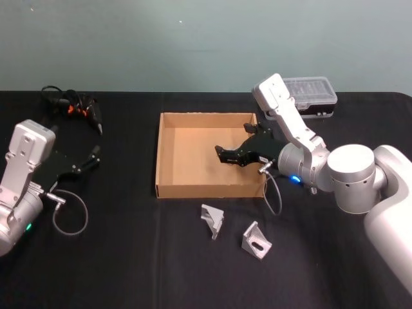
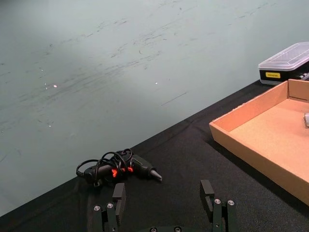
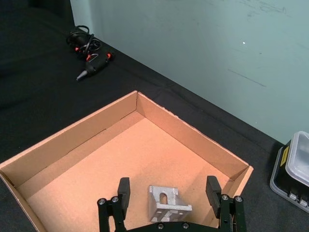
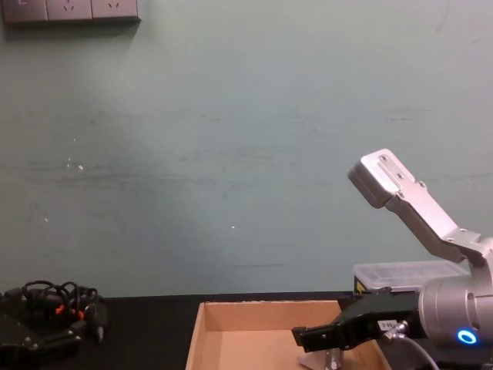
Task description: Use one hand to pick up the angle iron from the table and place it into the box.
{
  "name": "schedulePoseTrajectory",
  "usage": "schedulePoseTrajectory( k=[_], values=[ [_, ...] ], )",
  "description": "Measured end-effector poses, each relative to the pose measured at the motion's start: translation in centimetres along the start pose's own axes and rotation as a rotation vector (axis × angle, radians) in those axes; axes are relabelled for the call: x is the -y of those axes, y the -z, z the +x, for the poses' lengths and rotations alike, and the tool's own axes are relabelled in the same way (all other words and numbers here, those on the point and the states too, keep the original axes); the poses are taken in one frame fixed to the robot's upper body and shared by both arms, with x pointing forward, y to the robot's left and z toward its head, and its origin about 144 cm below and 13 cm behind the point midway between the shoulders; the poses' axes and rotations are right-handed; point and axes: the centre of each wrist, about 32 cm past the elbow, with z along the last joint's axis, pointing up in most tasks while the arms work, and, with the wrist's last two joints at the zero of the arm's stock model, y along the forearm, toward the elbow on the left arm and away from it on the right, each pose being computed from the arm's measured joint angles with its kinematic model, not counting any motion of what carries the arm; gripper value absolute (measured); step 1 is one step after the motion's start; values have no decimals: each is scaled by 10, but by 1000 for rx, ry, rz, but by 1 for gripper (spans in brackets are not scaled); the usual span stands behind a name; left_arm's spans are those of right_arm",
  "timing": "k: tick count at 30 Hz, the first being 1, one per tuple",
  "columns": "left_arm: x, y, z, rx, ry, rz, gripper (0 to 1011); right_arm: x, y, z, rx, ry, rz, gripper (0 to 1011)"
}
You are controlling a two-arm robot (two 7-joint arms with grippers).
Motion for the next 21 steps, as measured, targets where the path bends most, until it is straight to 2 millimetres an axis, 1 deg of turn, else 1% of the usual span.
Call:
schedulePoseTrajectory(
  k=[8, 10, 14, 15, 16, 18, 21],
  values=[
    [0, 0, 0, 0, 0, 0, 1012, 0, 0, 0, 0, 0, 0, 1002],
    [0, 0, 0, 0, 0, 0, 1011, 4, 0, 0, 0, 1, 8, 1002],
    [0, 0, 0, 0, 0, 0, 1011, 15, -2, -1, 2, 2, 11, 1002],
    [0, 0, 0, 0, 0, 0, 1011, 22, -3, -2, 1, 0, 10, 1002],
    [0, 0, 0, 0, 0, 0, 1011, 22, -3, -2, 1, 0, 10, 1002],
    [0, 0, 0, 0, 0, 0, 1011, 34, -4, -4, 1, -7, 9, 1002],
    [0, 0, 0, 0, 0, 0, 1011, 57, -4, -9, -3, -21, 11, 1002]
  ],
)
